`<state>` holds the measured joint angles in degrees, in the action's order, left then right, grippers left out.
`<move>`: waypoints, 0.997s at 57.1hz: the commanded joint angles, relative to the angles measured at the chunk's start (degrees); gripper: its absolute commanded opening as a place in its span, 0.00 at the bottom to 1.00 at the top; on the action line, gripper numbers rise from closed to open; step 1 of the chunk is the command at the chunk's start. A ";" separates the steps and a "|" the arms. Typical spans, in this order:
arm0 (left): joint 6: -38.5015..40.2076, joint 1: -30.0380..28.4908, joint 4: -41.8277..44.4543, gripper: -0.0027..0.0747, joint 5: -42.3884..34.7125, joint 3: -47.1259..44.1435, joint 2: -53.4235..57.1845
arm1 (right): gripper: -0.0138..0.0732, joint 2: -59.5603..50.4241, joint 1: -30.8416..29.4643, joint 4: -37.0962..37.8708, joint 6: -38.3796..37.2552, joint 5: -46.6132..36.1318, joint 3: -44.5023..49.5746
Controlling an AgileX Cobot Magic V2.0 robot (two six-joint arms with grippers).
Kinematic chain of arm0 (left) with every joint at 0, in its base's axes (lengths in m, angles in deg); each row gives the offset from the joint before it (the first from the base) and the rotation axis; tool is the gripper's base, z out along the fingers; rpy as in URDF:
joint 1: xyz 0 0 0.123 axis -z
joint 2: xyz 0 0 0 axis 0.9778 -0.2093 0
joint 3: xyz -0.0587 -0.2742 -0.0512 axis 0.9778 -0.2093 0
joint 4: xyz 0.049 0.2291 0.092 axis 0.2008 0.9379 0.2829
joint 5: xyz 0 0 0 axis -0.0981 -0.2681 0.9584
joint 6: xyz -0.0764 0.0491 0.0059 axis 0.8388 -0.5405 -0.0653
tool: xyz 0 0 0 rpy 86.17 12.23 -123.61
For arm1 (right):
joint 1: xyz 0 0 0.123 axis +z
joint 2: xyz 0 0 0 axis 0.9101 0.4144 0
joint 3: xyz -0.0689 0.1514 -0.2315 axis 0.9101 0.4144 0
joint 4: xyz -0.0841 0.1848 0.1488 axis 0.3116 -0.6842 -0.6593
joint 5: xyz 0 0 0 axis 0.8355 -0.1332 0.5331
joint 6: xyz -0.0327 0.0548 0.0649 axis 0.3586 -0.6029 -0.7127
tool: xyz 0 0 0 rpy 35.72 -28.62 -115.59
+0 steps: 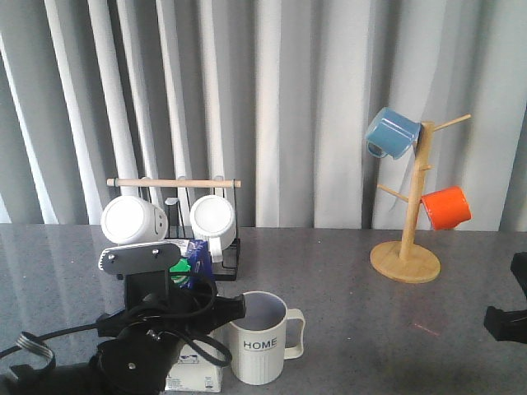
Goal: Place milk next to cup
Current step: 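Lower the carton beside the mug, open the left gripper, withdraw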
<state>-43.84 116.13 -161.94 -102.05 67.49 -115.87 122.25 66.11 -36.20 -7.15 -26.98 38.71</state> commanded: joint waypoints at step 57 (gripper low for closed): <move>-6.07 -0.04 11.43 0.02 0.95 1.60 31.46 | 0.15 -1.02 -0.40 0.22 -0.11 -4.00 -1.50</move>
<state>-50.32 116.13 -152.43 -100.02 67.49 -87.46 122.25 66.11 -36.20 -7.15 -26.98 38.71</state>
